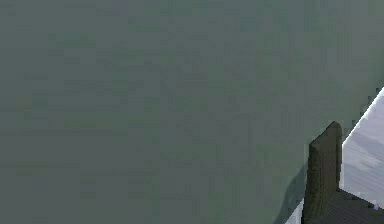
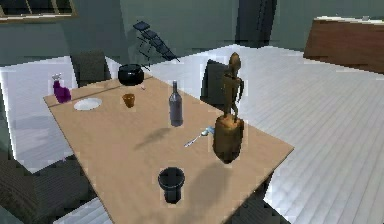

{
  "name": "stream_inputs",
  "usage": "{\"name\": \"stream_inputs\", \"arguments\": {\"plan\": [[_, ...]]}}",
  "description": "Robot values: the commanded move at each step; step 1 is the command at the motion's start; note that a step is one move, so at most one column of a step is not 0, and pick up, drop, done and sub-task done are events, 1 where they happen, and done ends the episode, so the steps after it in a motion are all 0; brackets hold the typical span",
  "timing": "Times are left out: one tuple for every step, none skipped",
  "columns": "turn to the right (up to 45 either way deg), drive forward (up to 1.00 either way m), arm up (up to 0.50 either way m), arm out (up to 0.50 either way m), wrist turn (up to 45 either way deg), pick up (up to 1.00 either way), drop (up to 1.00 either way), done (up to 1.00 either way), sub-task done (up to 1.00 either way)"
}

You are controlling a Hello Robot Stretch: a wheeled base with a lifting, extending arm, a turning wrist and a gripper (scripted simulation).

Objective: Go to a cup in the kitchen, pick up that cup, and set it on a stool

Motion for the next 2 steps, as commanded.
{"name": "stream_inputs", "arguments": {"plan": [[0.0, 0.00, 0.50, 0.00, 0.0, 0.00, 0.00, 0.00, 0.00], [0.0, 0.00, 0.34, 0.00, 0.0, 0.00, 0.00, 0.00, 0.00]]}}
